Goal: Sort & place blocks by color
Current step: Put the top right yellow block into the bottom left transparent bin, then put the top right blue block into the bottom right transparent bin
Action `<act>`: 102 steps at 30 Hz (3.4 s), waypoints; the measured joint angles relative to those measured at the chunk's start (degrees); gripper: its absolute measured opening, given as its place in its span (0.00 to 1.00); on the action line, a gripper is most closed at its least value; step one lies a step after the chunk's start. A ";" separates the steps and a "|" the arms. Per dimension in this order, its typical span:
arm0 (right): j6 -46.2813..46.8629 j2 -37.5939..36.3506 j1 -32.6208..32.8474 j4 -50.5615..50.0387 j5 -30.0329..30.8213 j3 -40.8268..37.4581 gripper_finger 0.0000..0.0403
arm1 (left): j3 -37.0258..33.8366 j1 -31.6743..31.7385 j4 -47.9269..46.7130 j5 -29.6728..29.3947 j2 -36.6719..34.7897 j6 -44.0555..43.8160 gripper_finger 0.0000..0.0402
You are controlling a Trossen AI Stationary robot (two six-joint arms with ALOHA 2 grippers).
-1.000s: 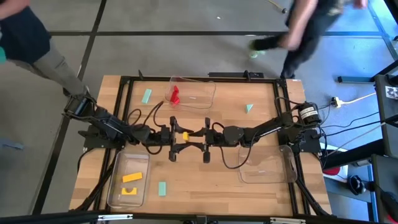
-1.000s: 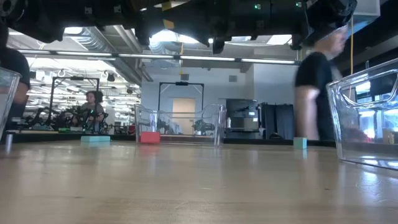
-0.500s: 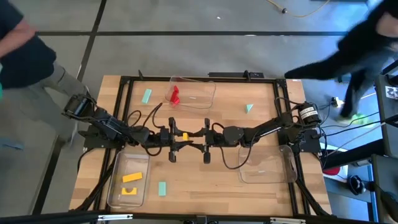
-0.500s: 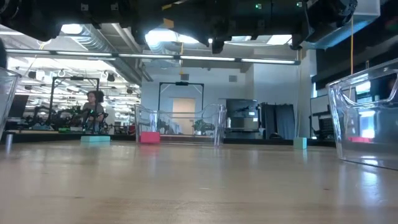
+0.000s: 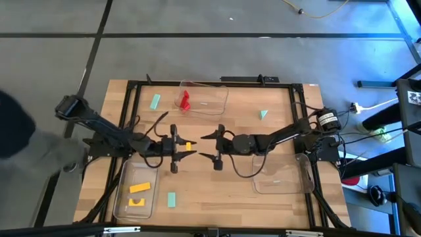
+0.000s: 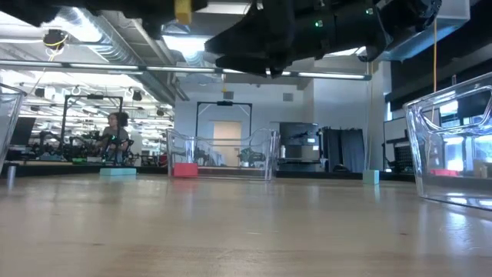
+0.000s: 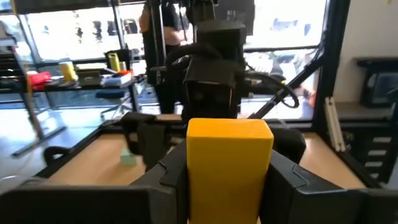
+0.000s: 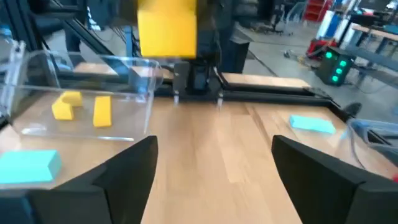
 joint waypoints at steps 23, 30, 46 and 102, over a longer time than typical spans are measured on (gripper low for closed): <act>3.04 -26.68 0.12 29.37 -2.20 -33.22 0.74 | -14.87 -1.93 -0.56 -2.70 -21.18 0.30 0.29; 3.11 -27.62 0.13 29.76 -4.50 -34.00 0.74 | -2.42 -6.78 -29.02 4.07 -21.18 -3.28 0.29; 2.96 -27.60 0.13 29.17 -4.40 -34.00 0.74 | 36.87 -31.69 -111.44 16.82 6.66 -61.98 0.29; 3.00 -27.58 0.11 27.28 -4.36 -33.93 0.74 | 15.60 -2.99 -55.74 -6.12 -13.34 -6.53 0.60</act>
